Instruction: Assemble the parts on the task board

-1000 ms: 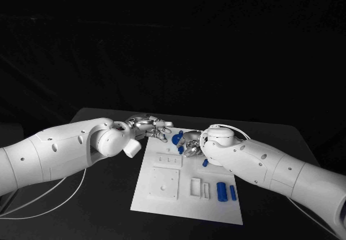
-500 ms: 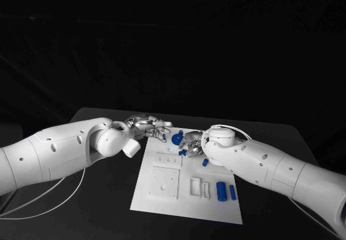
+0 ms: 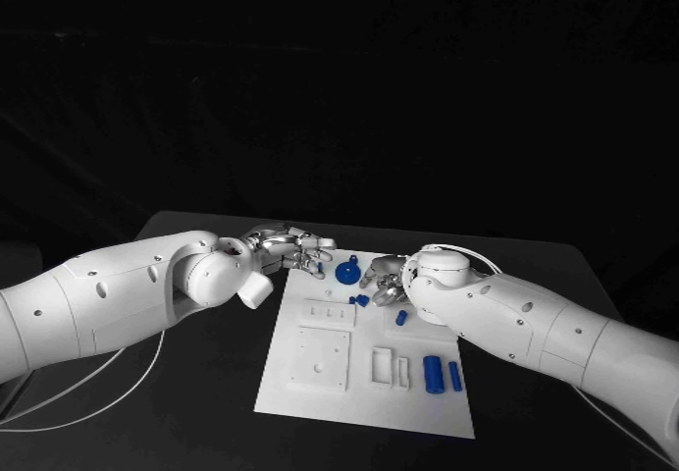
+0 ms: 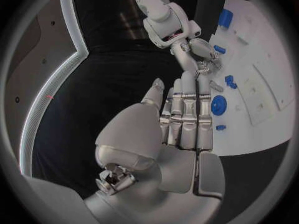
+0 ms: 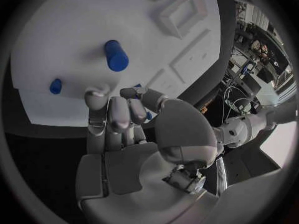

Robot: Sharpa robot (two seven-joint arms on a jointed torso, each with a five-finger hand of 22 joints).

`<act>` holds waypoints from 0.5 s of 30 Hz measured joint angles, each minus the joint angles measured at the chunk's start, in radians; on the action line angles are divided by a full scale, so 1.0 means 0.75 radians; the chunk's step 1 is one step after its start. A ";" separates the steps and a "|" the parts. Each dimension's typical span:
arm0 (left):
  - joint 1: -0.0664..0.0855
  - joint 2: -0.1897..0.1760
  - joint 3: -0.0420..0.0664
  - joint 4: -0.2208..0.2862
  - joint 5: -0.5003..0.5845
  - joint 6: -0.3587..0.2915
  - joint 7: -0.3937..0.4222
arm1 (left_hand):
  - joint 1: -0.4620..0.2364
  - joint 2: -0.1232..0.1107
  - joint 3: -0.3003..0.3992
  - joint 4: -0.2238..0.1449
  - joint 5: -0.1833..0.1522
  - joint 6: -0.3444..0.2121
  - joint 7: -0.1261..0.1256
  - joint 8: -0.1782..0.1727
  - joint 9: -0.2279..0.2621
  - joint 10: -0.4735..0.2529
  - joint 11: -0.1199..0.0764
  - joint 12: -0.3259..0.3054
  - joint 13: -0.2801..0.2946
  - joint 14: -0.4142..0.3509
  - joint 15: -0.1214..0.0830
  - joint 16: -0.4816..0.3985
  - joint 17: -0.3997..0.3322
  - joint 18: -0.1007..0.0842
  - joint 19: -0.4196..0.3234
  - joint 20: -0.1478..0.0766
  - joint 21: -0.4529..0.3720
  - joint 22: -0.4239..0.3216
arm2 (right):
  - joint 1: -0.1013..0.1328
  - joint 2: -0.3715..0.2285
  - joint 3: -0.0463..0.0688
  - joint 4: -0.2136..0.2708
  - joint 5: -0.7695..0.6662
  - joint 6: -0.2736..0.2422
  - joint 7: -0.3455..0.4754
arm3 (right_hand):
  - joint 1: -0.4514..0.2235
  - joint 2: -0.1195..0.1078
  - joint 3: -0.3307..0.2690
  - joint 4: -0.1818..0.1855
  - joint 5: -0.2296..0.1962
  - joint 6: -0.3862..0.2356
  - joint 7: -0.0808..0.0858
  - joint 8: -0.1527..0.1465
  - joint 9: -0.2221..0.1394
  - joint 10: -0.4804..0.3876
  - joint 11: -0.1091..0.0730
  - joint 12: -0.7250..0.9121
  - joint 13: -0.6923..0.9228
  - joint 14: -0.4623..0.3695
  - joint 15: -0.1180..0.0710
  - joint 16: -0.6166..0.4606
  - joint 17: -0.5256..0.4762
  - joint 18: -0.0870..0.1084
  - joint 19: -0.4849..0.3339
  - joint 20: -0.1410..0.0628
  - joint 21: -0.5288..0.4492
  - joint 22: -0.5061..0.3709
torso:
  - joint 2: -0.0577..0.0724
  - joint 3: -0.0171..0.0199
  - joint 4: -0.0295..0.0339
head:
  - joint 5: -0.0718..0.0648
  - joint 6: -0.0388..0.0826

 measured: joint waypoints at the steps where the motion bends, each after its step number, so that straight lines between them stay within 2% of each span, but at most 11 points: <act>1: 0.000 0.000 0.000 0.000 0.000 0.000 0.000 | 0.000 0.000 0.002 0.002 0.000 0.000 0.000 0.000 0.000 -0.004 0.004 0.000 0.000 0.000 0.000 0.000 0.000 0.000 0.000 0.000 0.000 0.000 | -0.001 -0.005 0.000 0.002 0.000 -0.004 0.000 | 0.000 0.000 0.000 0.000 0.000 0.011 0.001 0.000 0.000 0.000 0.000 0.000 0.000 0.000 0.000 -0.001 0.000 0.000 0.000 0.000 0.000 0.000 | 0.000 0.0003 -0.0001 | -0.001 0.000; 3: 0.000 -0.001 0.000 0.000 0.000 0.000 0.000 | 0.000 0.000 0.002 0.002 0.000 0.000 0.000 0.000 0.000 -0.004 0.004 0.000 0.000 0.000 0.000 0.000 0.000 0.000 0.000 0.000 0.000 0.000 | -0.002 -0.012 0.000 0.006 0.000 -0.012 0.000 | 0.009 -0.009 0.000 0.000 -0.010 0.029 0.009 0.000 0.000 0.005 0.005 0.000 -0.002 0.000 0.000 -0.001 0.000 0.000 0.000 0.000 0.000 0.000 | 0.000 0.0004 -0.0001 | -0.002 -0.001; 4: 0.000 -0.001 0.000 0.000 -0.001 0.001 0.000 | 0.000 0.000 0.002 0.002 0.000 0.000 0.000 0.000 0.000 -0.004 0.004 0.000 0.000 0.000 0.000 0.000 0.000 0.000 0.000 0.000 0.000 0.000 | -0.003 -0.016 0.000 0.009 0.000 -0.018 0.001 | 0.016 -0.009 -0.005 -0.004 -0.036 0.045 0.010 0.002 0.001 0.005 0.005 0.000 -0.004 0.000 0.000 -0.001 -0.002 0.000 0.000 0.000 -0.006 0.000 | 0.000 0.0004 -0.0001 | -0.002 -0.001; 5: 0.000 -0.002 0.000 -0.001 -0.001 0.001 0.000 | 0.000 0.000 0.002 0.002 0.000 0.000 0.000 0.000 0.000 -0.004 0.004 0.000 0.000 0.000 0.000 0.000 0.000 0.000 0.000 0.000 0.000 0.000 | -0.005 -0.022 0.000 0.013 0.000 -0.027 0.005 | 0.038 -0.006 -0.033 -0.002 -0.075 0.065 0.014 0.005 0.004 0.000 0.010 0.000 -0.007 0.000 0.000 -0.006 -0.005 0.000 -0.003 0.003 -0.016 0.000 | 0.000 0.0003 0.0000 | -0.002 -0.002; 6: 0.000 -0.002 0.000 -0.001 -0.001 0.001 -0.001 | 0.000 0.000 0.002 0.002 0.000 0.000 0.000 0.000 0.000 -0.004 0.004 0.000 0.000 0.000 0.000 0.000 0.000 0.000 0.000 0.000 0.000 0.000 | -0.006 -0.026 0.000 0.015 0.000 -0.035 0.008 | 0.054 -0.003 -0.059 -0.003 -0.138 0.087 0.018 0.006 0.007 0.000 0.010 0.000 -0.008 0.003 0.003 -0.010 -0.007 0.000 -0.005 0.005 -0.016 0.000 | 0.000 0.0003 0.0000 | -0.002 -0.002; 7: 0.000 -0.003 0.000 -0.001 -0.001 0.001 -0.001 | 0.000 0.000 0.002 0.002 0.000 0.000 0.000 0.000 0.000 -0.004 0.004 0.000 0.000 0.000 0.000 0.000 0.000 0.000 0.000 0.000 0.000 0.000 | -0.007 -0.030 0.000 0.018 0.000 -0.045 0.013 | 0.078 0.004 -0.100 -0.002 -0.245 0.117 0.023 0.008 0.008 0.003 0.013 0.000 -0.009 0.006 0.006 -0.010 -0.008 0.000 -0.005 0.005 -0.024 0.000 | 0.000 0.0004 0.0000 | -0.002 -0.002; 8: 0.000 -0.003 0.000 -0.001 -0.001 0.001 -0.001 | 0.000 0.000 0.002 0.002 0.000 0.000 0.000 0.000 0.000 -0.004 0.004 0.000 0.000 0.000 0.000 0.000 0.000 0.000 0.000 0.000 0.000 0.000 | -0.009 -0.036 -0.001 0.023 0.000 -0.062 0.022 | 0.106 0.008 -0.164 0.000 -0.429 0.168 0.032 0.008 0.008 0.010 0.020 0.000 -0.008 0.009 0.009 -0.010 -0.008 0.000 -0.002 0.008 -0.026 0.000 | 0.000 0.0005 0.0001 | -0.001 -0.003; 10: 0.000 -0.004 0.000 -0.001 -0.002 0.001 -0.001 | 0.000 0.000 0.002 0.002 0.000 0.000 0.000 0.000 0.000 -0.004 0.004 0.000 0.000 0.000 0.000 0.000 0.000 0.000 0.000 0.000 0.000 0.000 | -0.012 -0.042 -0.001 0.029 0.000 -0.095 0.040 | 0.147 0.007 -0.270 0.002 -0.614 0.256 0.042 0.012 0.010 0.017 0.027 0.006 -0.003 0.005 0.014 -0.010 -0.008 0.000 -0.002 0.017 -0.036 0.000 | 0.000 0.0006 0.0001 | -0.001 -0.003; 12: 0.000 -0.004 0.000 -0.002 -0.003 0.002 -0.001 | 0.000 0.000 0.002 0.002 0.000 0.000 0.000 0.000 0.000 -0.004 0.004 0.000 0.000 0.000 0.000 0.000 0.000 0.000 0.000 0.000 0.000 0.000 | -0.014 -0.045 -0.001 0.033 -0.001 -0.139 0.070 | 0.199 0.012 -0.384 -0.001 -0.693 0.337 0.051 0.013 0.013 0.015 0.034 0.009 0.001 0.008 0.020 -0.010 -0.008 0.000 -0.003 0.018 -0.036 0.000 | 0.000 0.0005 0.0003 | -0.001 -0.003; 15: 0.000 -0.004 0.000 -0.002 -0.004 0.002 -0.001 | 0.000 0.000 0.002 0.002 0.000 0.000 0.000 0.000 0.000 -0.004 0.004 0.000 0.000 0.000 0.000 0.000 0.000 0.000 0.000 0.000 0.000 0.000 | -0.014 -0.047 -0.003 0.035 -0.009 -0.197 0.119 | 0.235 0.013 -0.458 -0.004 -0.739 0.386 0.051 0.013 0.014 0.015 0.034 0.009 0.001 0.008 0.020 -0.010 -0.008 0.000 -0.004 0.025 -0.041 0.000 | 0.000 0.0004 0.0010 | -0.002 -0.003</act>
